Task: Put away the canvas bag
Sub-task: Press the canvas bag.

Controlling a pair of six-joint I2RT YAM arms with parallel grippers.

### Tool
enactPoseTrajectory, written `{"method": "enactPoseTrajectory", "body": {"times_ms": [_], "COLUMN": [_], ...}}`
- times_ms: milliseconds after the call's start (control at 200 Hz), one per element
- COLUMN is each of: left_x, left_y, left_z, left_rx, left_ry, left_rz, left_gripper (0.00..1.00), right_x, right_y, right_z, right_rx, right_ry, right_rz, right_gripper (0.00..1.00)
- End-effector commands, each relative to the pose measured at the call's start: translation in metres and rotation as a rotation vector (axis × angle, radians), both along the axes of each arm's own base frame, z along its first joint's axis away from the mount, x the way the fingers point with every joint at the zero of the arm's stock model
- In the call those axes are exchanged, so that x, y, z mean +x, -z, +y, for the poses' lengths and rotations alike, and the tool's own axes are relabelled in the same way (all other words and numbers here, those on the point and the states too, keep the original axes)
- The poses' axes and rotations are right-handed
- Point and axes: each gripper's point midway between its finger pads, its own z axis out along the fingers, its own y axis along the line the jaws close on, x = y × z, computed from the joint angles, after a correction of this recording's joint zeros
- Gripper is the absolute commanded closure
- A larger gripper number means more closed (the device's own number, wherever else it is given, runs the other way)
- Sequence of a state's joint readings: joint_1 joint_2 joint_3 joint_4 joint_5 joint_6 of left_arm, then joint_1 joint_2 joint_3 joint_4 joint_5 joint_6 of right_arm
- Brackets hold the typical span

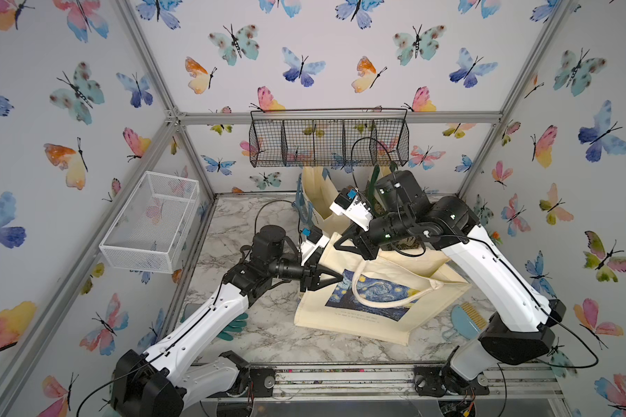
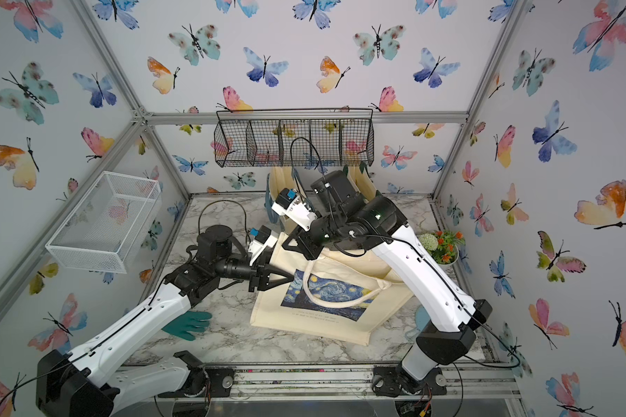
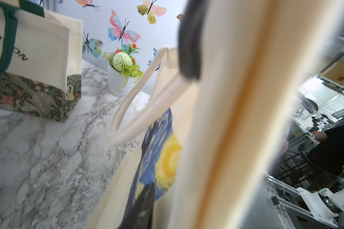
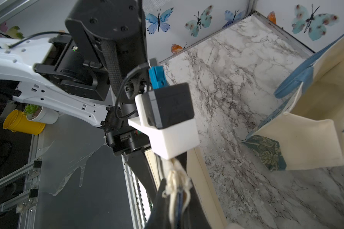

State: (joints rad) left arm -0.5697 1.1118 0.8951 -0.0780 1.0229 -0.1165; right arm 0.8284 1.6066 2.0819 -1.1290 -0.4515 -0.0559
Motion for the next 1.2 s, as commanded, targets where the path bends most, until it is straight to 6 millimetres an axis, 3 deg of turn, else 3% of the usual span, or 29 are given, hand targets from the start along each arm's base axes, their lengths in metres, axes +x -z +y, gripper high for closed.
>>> {"method": "enactPoseTrajectory", "body": {"times_ms": [0, 75, 160, 215, 290, 415, 496, 596, 711, 731, 796, 831, 926, 961, 996, 1036, 1096, 1141, 1196], "left_x": [-0.012, -0.014, -0.015, -0.015, -0.015, -0.016, -0.017, -0.018, -0.017, -0.017, -0.017, -0.017, -0.018, -0.018, -0.017, -0.018, -0.018, -0.017, -0.018], "left_y": [0.007, 0.01, 0.015, 0.017, 0.02, 0.022, 0.021, 0.019, 0.021, 0.022, 0.023, 0.025, 0.028, 0.029, 0.03, 0.03, 0.03, 0.03, 0.032], "left_z": [0.005, 0.007, 0.007, 0.007, 0.007, 0.007, 0.008, 0.008, 0.008, 0.008, 0.008, 0.008, 0.008, 0.008, 0.008, 0.009, 0.009, 0.009, 0.01], "left_rx": [0.011, 0.014, 0.021, 0.026, 0.033, 0.038, 0.035, 0.028, 0.032, 0.034, 0.036, 0.039, 0.043, 0.045, 0.046, 0.045, 0.044, 0.043, 0.047], "left_ry": [0.015, 0.016, 0.021, 0.02, 0.022, 0.029, 0.03, 0.025, 0.023, 0.023, 0.024, 0.023, 0.029, 0.028, 0.022, 0.02, 0.015, 0.012, 0.011], "left_rz": [0.013, 0.019, 0.029, 0.036, 0.039, 0.045, 0.04, 0.028, 0.034, 0.039, 0.043, 0.047, 0.057, 0.062, 0.064, 0.062, 0.059, 0.057, 0.063], "left_gripper": [0.49, 0.48, 0.6, 0.73, 1.0, 1.0, 0.62, 0.55, 0.58, 0.63, 0.93, 1.0, 1.0, 0.82, 0.57, 0.5, 0.49, 0.55, 0.83], "right_x": [0.01, 0.014, 0.02, 0.023, 0.028, 0.032, 0.035, 0.036, 0.04, 0.041, 0.043, 0.044, 0.047, 0.049, 0.049, 0.051, 0.052, 0.053, 0.055], "right_y": [-0.049, -0.056, -0.063, -0.068, -0.074, -0.082, -0.085, -0.091, -0.099, -0.101, -0.105, -0.108, -0.113, -0.115, -0.116, -0.117, -0.119, -0.12, -0.122], "right_z": [-0.011, -0.014, -0.018, -0.022, -0.026, -0.032, -0.035, -0.038, -0.041, -0.042, -0.044, -0.046, -0.05, -0.051, -0.052, -0.053, -0.055, -0.057, -0.06], "right_rx": [0.117, 0.132, 0.144, 0.151, 0.158, 0.168, 0.173, 0.188, 0.2, 0.201, 0.206, 0.207, 0.212, 0.214, 0.215, 0.216, 0.22, 0.22, 0.22], "right_ry": [0.075, 0.101, 0.132, 0.152, 0.178, 0.208, 0.226, 0.242, 0.261, 0.265, 0.278, 0.286, 0.305, 0.312, 0.317, 0.323, 0.333, 0.344, 0.359], "right_rz": [-0.124, -0.141, -0.163, -0.176, -0.194, -0.217, -0.227, -0.239, -0.257, -0.261, -0.273, -0.282, -0.296, -0.301, -0.305, -0.309, -0.316, -0.323, -0.335], "right_gripper": [0.98, 0.98, 0.98, 0.98, 0.98, 0.98, 0.98, 0.98, 0.98, 0.98, 0.98, 0.98, 0.98, 0.98, 0.98, 0.98, 0.98, 0.98, 0.98]}}
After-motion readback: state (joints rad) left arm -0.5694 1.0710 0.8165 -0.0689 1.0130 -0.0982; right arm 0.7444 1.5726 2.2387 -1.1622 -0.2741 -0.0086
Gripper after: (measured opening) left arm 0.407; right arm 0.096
